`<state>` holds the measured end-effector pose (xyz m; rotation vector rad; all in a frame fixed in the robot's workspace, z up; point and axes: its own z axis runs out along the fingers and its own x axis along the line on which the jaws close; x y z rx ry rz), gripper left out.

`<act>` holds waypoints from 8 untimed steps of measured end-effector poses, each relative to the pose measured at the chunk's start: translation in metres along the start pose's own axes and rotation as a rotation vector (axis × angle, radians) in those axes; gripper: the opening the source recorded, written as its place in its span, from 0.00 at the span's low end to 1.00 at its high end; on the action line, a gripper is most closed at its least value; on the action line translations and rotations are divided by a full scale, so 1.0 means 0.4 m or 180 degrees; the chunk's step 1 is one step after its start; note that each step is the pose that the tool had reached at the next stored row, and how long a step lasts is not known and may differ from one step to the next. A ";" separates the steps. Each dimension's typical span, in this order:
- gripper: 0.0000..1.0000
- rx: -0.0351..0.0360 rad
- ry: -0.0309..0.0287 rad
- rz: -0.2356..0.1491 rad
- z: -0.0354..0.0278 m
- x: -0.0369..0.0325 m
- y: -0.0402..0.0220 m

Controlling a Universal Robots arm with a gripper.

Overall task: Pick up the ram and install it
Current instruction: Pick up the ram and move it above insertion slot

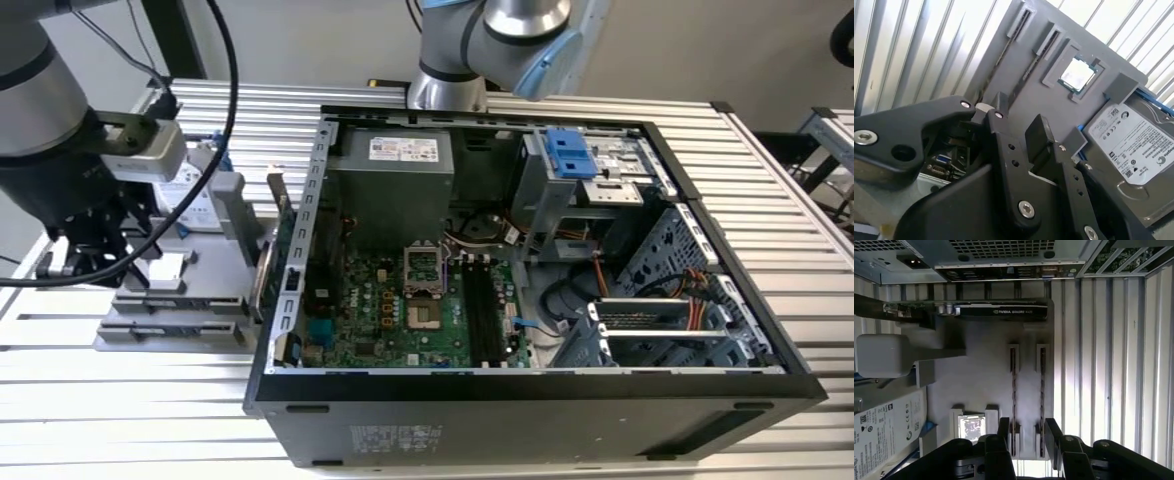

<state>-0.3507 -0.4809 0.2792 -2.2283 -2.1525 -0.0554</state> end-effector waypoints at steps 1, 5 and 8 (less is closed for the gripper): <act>1.00 0.0001 0.0000 0.0000 0.004 -0.002 0.000; 1.00 0.0007 0.0000 -0.0001 0.022 -0.014 0.001; 1.00 0.0009 0.0000 -0.0013 0.035 -0.026 0.001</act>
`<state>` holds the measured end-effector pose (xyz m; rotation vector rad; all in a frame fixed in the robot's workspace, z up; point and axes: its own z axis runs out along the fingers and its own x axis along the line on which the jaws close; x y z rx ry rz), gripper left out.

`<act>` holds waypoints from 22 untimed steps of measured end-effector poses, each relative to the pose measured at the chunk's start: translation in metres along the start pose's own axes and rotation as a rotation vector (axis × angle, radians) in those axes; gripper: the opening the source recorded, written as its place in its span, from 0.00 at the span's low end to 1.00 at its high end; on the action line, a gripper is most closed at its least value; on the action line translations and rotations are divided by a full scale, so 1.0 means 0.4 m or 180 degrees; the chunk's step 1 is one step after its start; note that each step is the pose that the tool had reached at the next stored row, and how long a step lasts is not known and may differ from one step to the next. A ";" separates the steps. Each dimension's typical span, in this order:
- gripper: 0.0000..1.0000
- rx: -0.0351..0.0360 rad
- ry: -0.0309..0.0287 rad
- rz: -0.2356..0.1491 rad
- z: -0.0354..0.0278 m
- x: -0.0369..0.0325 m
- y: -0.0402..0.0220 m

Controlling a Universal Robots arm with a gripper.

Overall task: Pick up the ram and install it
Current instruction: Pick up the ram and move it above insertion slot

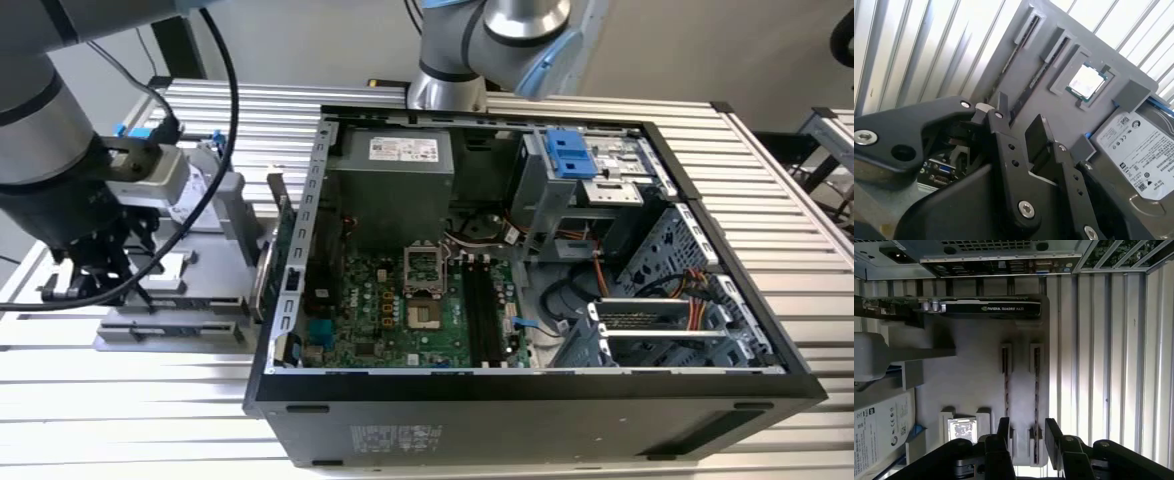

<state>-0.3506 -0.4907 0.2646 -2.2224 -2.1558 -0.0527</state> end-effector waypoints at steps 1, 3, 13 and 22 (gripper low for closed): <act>1.00 0.0001 0.0000 -0.0007 0.004 -0.003 0.000; 1.00 0.0001 0.0001 -0.0015 0.013 -0.008 0.000; 1.00 0.0001 -0.0007 -0.0018 0.058 -0.014 0.001; 1.00 -0.0001 -0.0103 -0.0019 0.092 -0.009 0.001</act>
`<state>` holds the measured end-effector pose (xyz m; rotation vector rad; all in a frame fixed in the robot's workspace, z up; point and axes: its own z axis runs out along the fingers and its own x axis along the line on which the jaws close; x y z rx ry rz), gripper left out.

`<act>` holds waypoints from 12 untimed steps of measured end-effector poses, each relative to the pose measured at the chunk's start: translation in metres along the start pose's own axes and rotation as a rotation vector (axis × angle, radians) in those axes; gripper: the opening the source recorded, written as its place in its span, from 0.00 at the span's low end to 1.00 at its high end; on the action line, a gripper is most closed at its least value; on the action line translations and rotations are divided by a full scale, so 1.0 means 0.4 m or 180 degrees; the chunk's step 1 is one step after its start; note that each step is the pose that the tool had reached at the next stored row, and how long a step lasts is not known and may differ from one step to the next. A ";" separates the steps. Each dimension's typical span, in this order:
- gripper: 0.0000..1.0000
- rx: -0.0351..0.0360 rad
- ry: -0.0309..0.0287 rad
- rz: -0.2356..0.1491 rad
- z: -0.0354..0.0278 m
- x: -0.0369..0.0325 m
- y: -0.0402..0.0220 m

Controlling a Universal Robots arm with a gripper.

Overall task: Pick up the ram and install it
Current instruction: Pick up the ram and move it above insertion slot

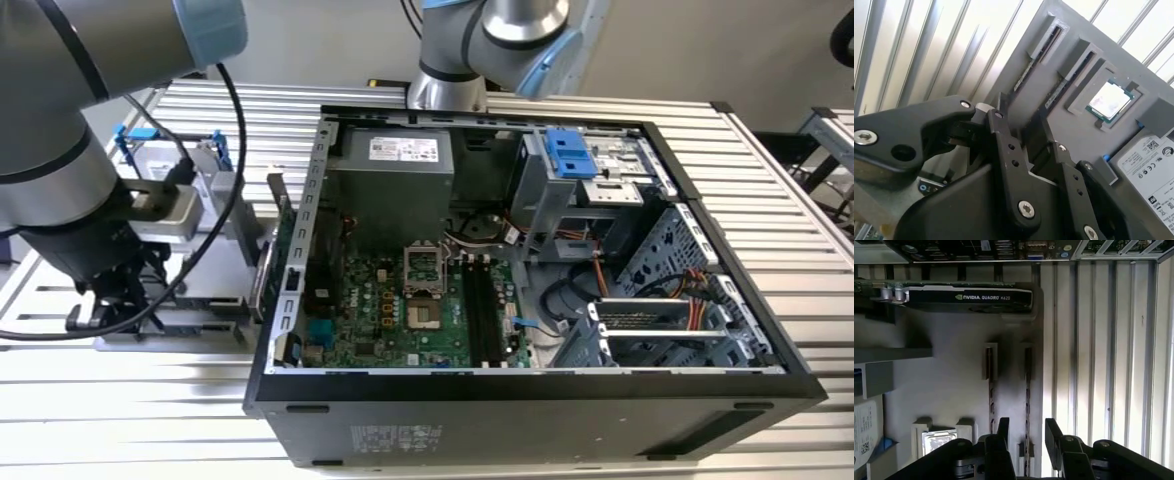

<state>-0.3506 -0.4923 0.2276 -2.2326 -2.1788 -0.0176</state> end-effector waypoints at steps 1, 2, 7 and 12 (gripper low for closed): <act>1.00 -0.0002 0.0000 0.0000 0.002 0.000 0.000; 1.00 -0.0005 0.0000 -0.0001 0.004 0.000 0.000; 1.00 -0.0011 0.0013 0.0000 0.022 0.000 0.000; 1.00 -0.0010 0.0027 0.0000 0.044 0.000 0.000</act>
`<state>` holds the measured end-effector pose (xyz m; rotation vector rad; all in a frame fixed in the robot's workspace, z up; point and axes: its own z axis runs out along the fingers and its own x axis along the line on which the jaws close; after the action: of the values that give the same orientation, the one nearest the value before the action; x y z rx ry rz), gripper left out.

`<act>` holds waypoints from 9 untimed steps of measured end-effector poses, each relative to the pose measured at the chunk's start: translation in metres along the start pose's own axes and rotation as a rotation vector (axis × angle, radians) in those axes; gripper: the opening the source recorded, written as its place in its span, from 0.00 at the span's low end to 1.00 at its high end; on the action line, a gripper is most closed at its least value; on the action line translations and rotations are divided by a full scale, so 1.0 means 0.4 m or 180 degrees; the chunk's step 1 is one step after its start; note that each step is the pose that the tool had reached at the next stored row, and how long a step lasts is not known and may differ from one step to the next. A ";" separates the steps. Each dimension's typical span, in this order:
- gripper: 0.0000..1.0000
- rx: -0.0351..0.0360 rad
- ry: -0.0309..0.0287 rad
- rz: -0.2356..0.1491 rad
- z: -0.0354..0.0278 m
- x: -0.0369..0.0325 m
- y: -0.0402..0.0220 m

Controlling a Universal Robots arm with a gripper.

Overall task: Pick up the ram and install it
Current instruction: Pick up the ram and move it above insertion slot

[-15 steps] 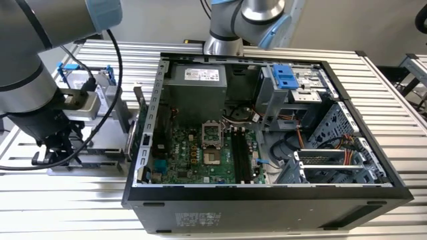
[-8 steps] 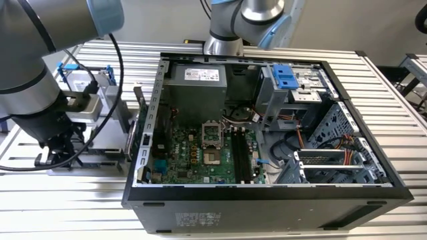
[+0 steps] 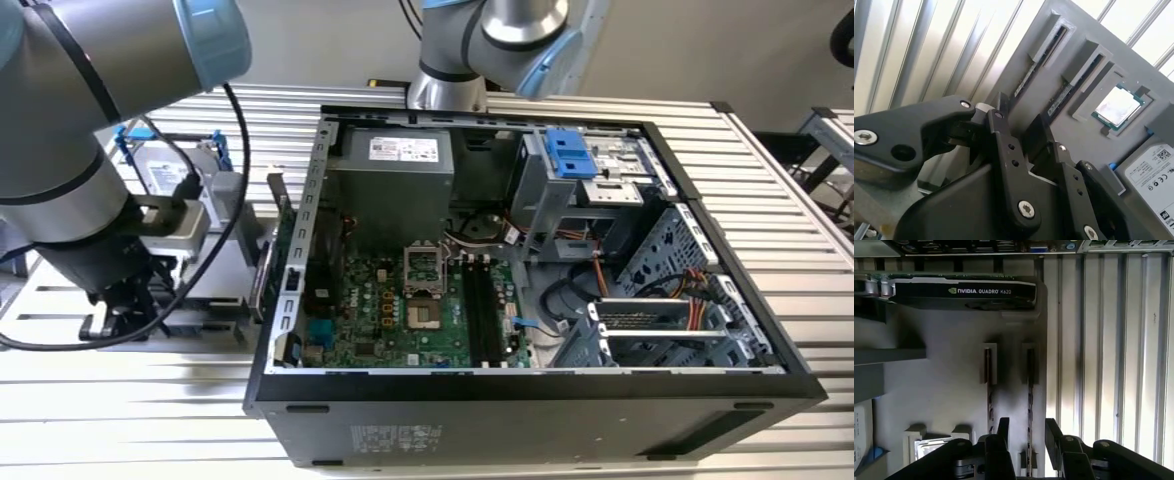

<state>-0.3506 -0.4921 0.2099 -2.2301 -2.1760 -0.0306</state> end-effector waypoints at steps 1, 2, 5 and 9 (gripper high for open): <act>1.00 0.0000 0.0003 0.0001 0.004 0.000 0.000; 1.00 0.0000 0.0006 0.0002 0.007 0.000 0.000; 1.00 0.0000 0.0009 0.0011 0.019 -0.001 0.000; 1.00 0.0000 0.0011 0.0028 0.033 -0.001 0.000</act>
<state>-0.3506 -0.4921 0.1967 -2.2378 -2.1646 -0.0342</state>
